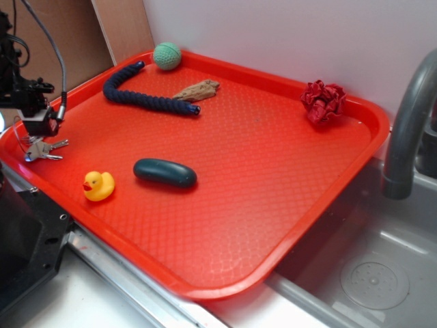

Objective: Grab the silver keys.

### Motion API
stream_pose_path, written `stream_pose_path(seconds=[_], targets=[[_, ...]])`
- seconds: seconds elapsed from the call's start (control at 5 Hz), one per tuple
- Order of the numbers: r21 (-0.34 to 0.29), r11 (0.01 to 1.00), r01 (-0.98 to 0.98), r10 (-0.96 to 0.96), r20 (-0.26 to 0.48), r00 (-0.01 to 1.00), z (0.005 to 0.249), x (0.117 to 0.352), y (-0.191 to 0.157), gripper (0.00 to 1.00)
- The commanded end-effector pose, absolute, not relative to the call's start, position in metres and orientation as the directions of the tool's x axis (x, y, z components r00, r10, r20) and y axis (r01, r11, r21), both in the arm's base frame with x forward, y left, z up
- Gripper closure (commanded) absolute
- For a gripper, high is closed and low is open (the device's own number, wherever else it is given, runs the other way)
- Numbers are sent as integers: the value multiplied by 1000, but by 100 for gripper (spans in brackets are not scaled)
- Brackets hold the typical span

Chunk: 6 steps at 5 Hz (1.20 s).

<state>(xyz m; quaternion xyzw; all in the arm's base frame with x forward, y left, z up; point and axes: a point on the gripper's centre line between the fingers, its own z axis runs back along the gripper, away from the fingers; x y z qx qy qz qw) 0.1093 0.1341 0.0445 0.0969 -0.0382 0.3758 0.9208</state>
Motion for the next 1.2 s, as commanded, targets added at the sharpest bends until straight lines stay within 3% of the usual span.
stream_pose_path(seconds=[0.0,0.2,1.0], targets=[[148,684,-714,705,119,700,34,106,138,6],[161,679,-717,706,127,697,35,107,137,100],[158,686,-711,700,127,703,38,106,137,100]])
